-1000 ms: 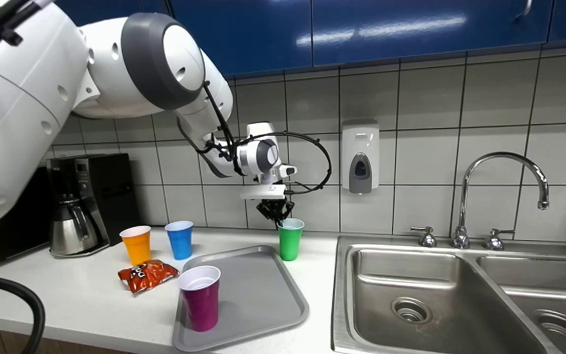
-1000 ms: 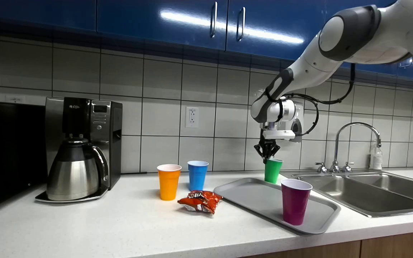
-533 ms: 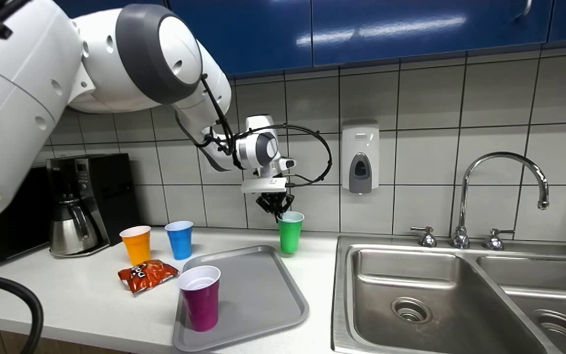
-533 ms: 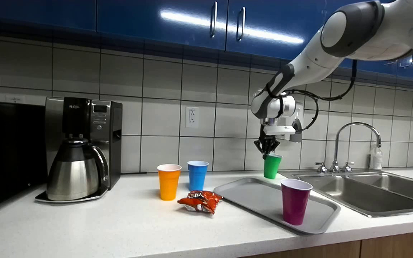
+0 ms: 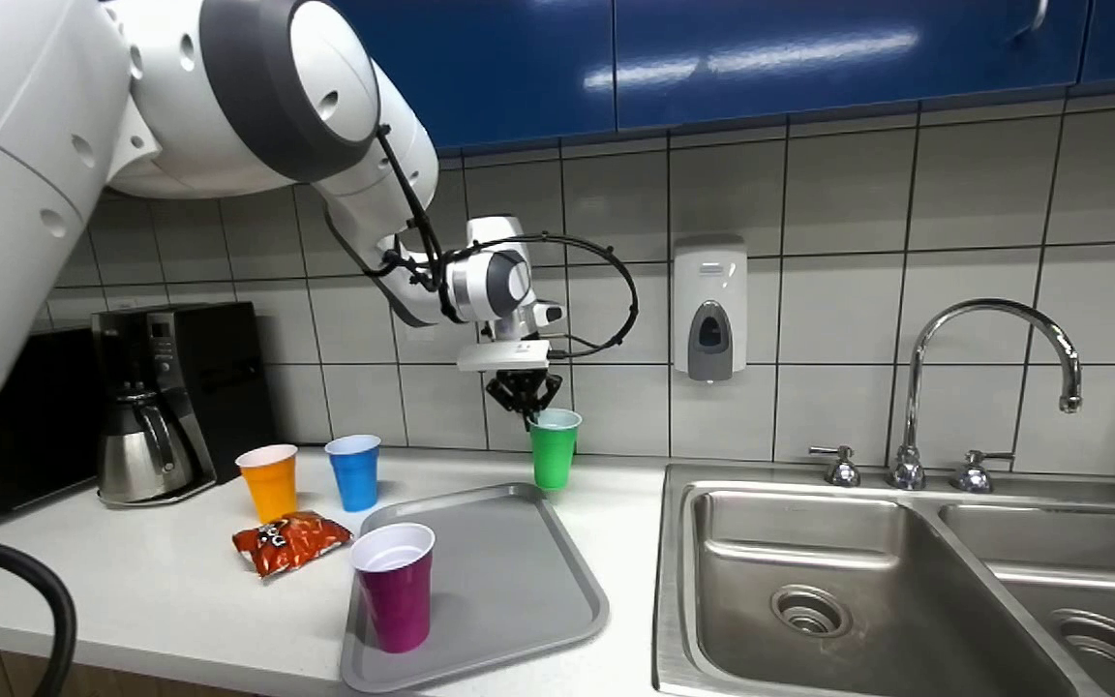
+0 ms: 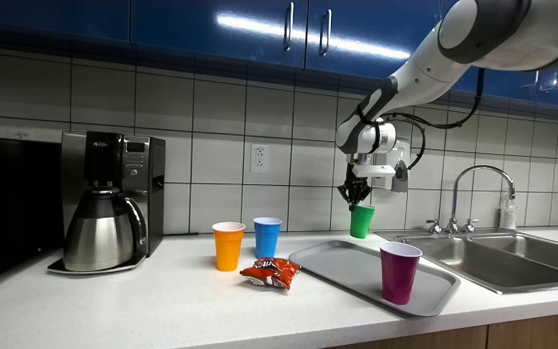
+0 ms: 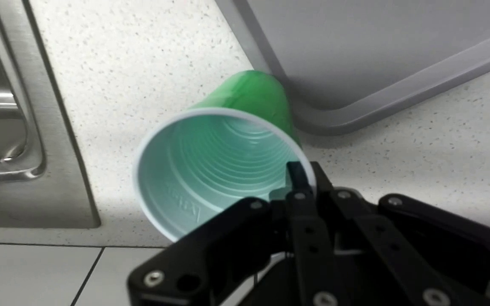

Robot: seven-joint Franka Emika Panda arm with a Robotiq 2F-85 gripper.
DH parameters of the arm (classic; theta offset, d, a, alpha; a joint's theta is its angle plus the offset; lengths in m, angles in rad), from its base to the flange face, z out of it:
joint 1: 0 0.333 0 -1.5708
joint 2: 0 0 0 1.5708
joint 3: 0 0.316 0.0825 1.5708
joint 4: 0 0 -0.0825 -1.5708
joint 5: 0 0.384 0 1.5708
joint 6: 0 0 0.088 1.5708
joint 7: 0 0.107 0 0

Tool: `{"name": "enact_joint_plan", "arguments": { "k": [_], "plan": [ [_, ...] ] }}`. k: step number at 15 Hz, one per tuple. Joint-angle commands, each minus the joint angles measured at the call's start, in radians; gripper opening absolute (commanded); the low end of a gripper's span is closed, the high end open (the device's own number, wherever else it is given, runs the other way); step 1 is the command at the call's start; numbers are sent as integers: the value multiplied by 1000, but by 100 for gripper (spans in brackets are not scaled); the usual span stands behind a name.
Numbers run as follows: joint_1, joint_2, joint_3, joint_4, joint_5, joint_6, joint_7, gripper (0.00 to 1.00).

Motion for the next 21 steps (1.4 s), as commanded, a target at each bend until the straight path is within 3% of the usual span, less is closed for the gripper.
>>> {"name": "enact_joint_plan", "arguments": {
  "k": [1,12,21],
  "plan": [
    [-7,-96,16,-103,-3,-21,-36,1],
    [20,-213,11,-323,-36,2,-42,1],
    [46,-240,-2,-396,-141,55,-24,1]
  ]
}}
